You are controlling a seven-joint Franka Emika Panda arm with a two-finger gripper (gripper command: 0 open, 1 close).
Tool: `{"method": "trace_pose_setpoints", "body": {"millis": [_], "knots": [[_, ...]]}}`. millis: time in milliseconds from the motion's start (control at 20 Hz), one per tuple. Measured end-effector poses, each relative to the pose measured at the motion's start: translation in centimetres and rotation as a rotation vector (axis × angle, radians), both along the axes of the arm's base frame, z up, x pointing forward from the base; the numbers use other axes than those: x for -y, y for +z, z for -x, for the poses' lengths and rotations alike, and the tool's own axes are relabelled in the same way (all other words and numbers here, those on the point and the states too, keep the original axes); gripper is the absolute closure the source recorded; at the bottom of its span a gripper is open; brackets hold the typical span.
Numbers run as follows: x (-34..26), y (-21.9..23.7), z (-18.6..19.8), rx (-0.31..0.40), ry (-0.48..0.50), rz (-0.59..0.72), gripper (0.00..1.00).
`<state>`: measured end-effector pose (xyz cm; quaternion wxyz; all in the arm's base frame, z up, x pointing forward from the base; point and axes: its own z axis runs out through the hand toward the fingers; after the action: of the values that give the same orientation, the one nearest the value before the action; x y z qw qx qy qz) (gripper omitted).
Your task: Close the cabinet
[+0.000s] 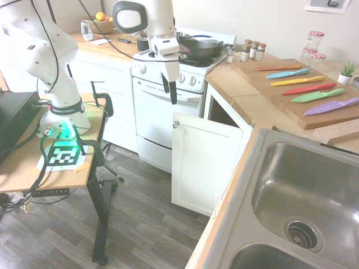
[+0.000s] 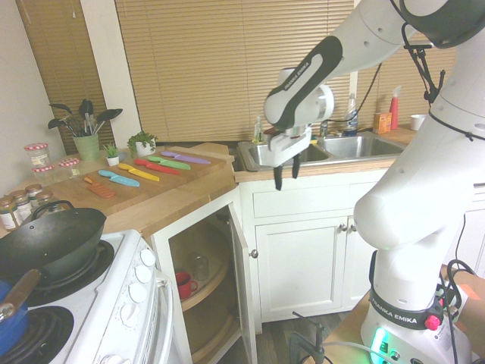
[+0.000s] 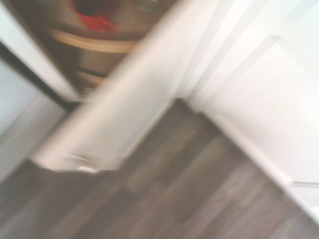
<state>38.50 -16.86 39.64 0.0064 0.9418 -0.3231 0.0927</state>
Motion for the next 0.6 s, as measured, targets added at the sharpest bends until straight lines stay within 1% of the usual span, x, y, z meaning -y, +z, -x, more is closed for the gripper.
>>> {"method": "trace_pose_setpoints", "body": {"millis": [100, 250, 600], "knots": [[1.4, -0.6, 0.3, 0.007, 0.014, -0.005, 0.0], [1.0, -2.7, -0.4, 0.002, 0.034, -0.022, 0.0], [0.6, -11.4, -2.1, -0.03, -0.009, -0.142, 0.0]]}}
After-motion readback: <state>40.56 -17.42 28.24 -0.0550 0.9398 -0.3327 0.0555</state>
